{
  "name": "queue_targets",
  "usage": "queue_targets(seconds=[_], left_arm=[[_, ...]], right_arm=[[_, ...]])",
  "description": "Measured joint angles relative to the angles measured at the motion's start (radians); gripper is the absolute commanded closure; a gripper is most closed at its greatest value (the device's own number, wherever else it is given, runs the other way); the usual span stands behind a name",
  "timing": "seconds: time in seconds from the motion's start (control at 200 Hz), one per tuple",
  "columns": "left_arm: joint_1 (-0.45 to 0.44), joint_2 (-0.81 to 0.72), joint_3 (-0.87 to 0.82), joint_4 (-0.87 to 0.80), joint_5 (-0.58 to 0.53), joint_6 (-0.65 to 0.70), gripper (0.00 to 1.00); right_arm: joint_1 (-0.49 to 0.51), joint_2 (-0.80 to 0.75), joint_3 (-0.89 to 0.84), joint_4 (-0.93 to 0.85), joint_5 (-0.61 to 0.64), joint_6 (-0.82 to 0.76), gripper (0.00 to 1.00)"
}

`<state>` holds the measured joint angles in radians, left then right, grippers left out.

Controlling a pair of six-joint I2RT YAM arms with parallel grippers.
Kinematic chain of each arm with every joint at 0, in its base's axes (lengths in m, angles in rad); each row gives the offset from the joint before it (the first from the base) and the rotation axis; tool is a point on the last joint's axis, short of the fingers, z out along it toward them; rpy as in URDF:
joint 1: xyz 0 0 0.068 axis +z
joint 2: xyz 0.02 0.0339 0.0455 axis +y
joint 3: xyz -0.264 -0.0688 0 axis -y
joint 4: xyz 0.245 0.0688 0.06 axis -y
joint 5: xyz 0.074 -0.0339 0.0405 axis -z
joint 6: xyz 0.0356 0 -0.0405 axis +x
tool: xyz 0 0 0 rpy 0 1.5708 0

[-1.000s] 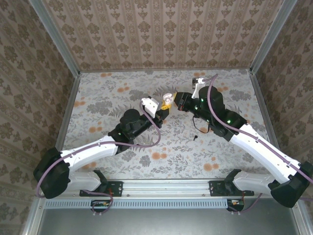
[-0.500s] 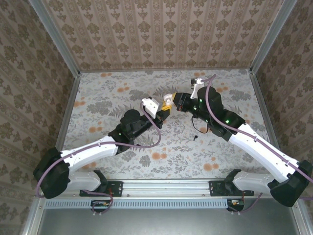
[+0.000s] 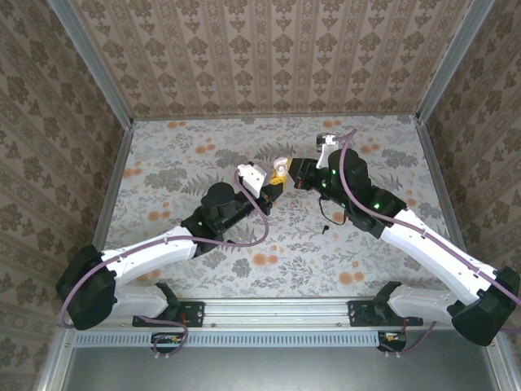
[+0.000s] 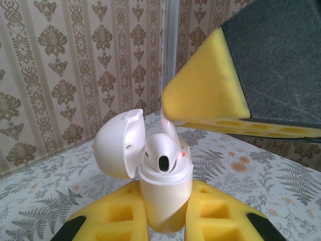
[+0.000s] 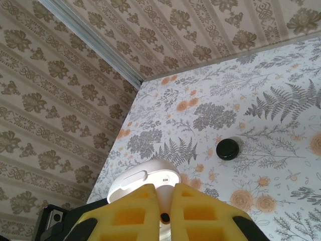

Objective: Insert the wireless bluetooth earbuds into the charging case

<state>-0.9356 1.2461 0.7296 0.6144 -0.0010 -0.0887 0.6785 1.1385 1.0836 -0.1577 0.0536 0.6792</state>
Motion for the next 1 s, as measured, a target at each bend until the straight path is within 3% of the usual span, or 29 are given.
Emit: queue_targets(seconds=[1.0], left_arm=[[-0.008,0.000,0.000,0.002,-0.019,0.000,1.00]], right_arm=[[0.030,-0.038,-0.059,0.045,0.026,-0.022,0.89]])
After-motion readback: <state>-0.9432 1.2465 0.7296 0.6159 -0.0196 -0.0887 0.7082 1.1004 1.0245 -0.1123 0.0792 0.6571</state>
